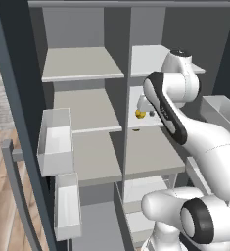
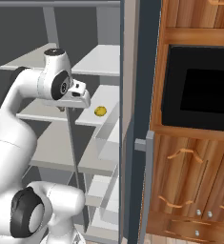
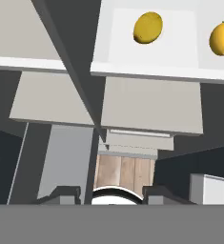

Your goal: Take the lemons from the fridge shelf and place them in the freezer drawer to begin freezing them.

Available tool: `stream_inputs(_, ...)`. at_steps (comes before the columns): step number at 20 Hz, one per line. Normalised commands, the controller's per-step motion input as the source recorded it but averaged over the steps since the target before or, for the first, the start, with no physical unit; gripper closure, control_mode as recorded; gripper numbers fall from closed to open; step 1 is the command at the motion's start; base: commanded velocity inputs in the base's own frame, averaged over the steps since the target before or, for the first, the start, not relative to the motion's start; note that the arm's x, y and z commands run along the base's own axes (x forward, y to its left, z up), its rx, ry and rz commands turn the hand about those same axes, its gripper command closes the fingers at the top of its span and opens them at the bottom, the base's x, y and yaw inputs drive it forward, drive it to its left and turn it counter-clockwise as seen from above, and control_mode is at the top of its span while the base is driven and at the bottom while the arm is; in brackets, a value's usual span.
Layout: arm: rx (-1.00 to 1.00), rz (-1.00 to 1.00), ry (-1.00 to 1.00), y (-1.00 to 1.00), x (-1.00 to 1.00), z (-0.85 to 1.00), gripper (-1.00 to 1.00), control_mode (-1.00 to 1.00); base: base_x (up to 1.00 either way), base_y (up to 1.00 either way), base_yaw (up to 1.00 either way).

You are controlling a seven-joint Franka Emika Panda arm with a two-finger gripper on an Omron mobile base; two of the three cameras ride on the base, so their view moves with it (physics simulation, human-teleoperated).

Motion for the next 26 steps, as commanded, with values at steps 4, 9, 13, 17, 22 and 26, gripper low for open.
stream_inputs(4,-0.01,0.00,0.00,0.00,-0.01,-0.04,-1.00,-1.00,0.00,0.00,0.00)
stream_inputs(9,-0.11,-0.04,-0.09,-0.05,-0.57,-0.61,-1.00,-1.00,0.00,0.00,0.00)
stream_inputs(13,-0.06,-0.09,-0.03,-0.44,-0.68,-0.58,-1.00,-1.00,0.00,0.00,0.00)
stream_inputs(17,-0.08,-0.04,0.00,-0.49,-0.21,-0.39,-1.00,-1.00,0.00,0.00,0.00)
stream_inputs(22,-0.07,0.00,0.00,-0.59,0.00,-0.11,-1.00,-1.00,0.00,0.00,0.00)
stream_inputs(26,-0.01,0.00,0.00,-0.68,0.00,-0.09,-1.00,-1.00,0.00,0.00,0.00)
